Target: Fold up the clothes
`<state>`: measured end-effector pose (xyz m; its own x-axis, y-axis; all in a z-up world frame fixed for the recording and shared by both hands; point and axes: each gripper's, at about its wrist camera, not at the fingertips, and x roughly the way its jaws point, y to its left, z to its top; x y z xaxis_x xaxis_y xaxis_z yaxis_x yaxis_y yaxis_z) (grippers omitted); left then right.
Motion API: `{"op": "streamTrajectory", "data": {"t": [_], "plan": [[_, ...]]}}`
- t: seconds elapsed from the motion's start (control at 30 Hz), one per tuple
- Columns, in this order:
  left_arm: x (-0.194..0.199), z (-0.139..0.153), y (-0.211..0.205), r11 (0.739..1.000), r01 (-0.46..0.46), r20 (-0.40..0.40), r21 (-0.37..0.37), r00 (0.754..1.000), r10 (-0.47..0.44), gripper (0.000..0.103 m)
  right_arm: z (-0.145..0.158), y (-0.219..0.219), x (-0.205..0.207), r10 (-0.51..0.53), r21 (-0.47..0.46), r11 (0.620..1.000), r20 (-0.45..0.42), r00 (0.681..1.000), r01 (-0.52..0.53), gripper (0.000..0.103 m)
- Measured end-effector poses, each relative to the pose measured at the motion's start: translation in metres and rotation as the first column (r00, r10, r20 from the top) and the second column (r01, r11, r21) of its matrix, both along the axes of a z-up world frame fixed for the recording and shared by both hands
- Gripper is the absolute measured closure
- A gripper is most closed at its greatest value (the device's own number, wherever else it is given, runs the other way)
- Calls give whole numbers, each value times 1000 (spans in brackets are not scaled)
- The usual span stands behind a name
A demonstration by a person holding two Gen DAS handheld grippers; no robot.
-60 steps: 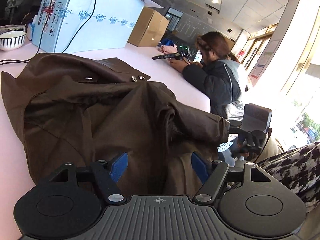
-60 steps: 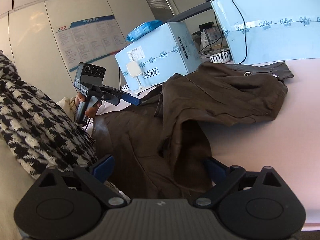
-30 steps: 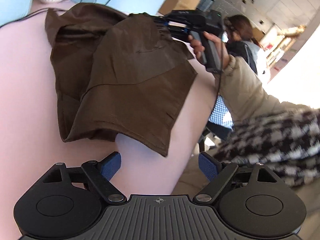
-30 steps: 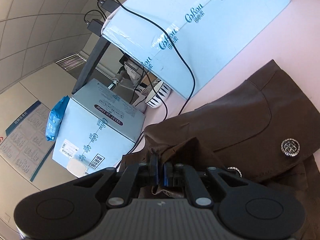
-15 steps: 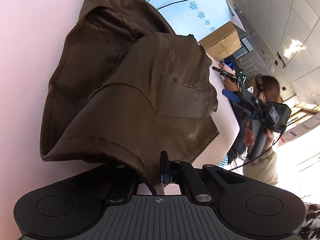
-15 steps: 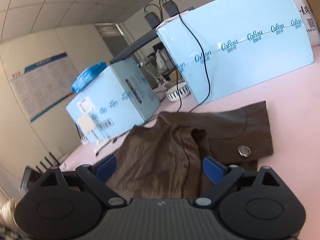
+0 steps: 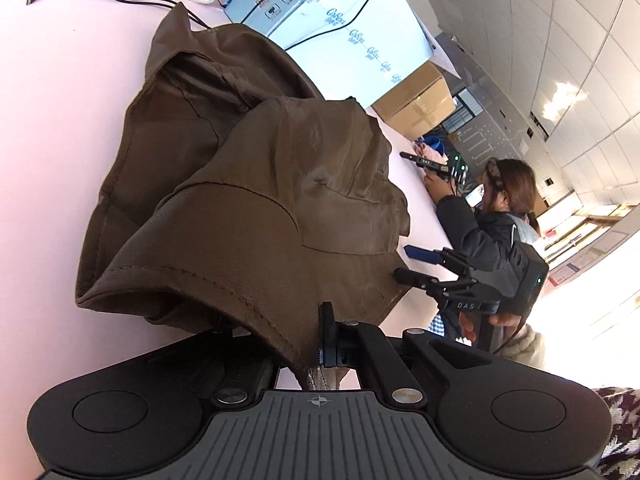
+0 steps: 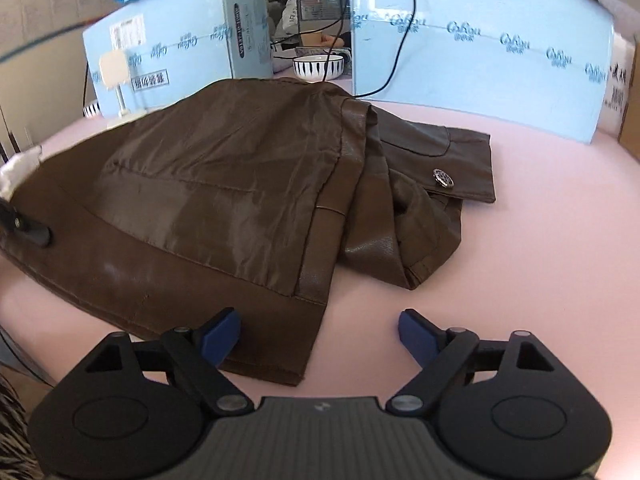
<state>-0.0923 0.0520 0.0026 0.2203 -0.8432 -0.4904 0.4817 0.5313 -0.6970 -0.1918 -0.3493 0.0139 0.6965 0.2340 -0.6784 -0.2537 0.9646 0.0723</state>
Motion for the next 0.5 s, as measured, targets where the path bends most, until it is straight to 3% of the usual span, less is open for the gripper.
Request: {"op": "streamTrajectory", "data": {"t": [0.03, 0.17, 0.23, 0.3, 0.37, 0.5], "plan": [[-2, 3, 2, 1000, 1, 15, -8, 1000, -1, 102, 1, 2, -3, -7, 2, 1000, 6, 1000, 7, 51], [-7, 10, 0, 1000, 15, 54, -6, 998, -15, 102, -1, 6, -12, -52, 12, 999, 46, 998, 51, 71], [-7, 13, 0, 1000, 10, 62, -7, 998, -10, 102, 0, 6, -15, -76, 22, 997, 50, 996, 75, 91], [-6, 15, 2, 1000, -5, 69, -6, 998, 5, 102, 0, 5, -20, -64, 77, 995, 30, 998, 61, 98], [-6, 17, 7, 1000, -23, 77, -7, 997, 24, 102, 1, 4, -24, -7, 170, 985, -4, 1000, 8, 98], [-8, 20, 13, 999, -31, 81, -16, 996, 33, 102, 0, 3, -33, 18, 263, 965, -37, 999, -8, 98]]}}
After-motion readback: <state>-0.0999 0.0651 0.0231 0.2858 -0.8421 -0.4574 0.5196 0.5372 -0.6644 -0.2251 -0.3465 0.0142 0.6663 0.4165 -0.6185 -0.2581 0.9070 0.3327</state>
